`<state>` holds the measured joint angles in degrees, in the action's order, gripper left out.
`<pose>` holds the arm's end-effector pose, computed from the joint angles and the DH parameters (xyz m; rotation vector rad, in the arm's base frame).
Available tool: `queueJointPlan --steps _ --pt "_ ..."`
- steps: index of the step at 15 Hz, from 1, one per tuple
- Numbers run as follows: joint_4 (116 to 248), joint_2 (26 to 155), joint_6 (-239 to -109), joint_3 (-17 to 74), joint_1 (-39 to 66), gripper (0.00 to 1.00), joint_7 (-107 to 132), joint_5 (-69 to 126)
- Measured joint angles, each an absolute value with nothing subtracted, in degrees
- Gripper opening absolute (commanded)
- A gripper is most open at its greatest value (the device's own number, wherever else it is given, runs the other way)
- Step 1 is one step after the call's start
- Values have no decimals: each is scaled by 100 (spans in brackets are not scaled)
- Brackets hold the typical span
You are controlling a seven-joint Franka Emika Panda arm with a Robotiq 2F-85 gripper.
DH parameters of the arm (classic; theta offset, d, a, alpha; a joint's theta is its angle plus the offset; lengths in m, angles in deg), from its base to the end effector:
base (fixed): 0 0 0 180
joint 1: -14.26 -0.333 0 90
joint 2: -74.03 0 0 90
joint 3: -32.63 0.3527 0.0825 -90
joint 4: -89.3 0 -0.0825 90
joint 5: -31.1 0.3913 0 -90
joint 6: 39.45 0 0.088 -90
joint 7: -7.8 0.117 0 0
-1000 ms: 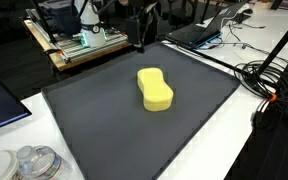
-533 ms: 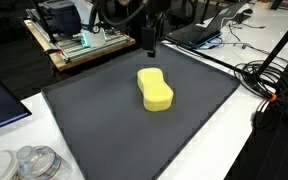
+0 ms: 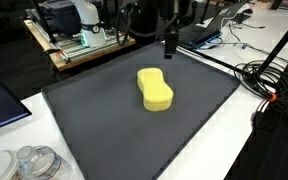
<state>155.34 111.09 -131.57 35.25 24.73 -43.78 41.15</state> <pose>0.7372 -0.0912 0.4274 -2.6793 -1.0288 0.0935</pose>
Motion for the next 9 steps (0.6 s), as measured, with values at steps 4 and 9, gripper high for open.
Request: queueJointPlan --steps 4,9 --pt "15121 11395 -13148 3594 2251 100 -4438 3949" --pt "14886 11607 -13147 3602 1901 100 -4391 3570"
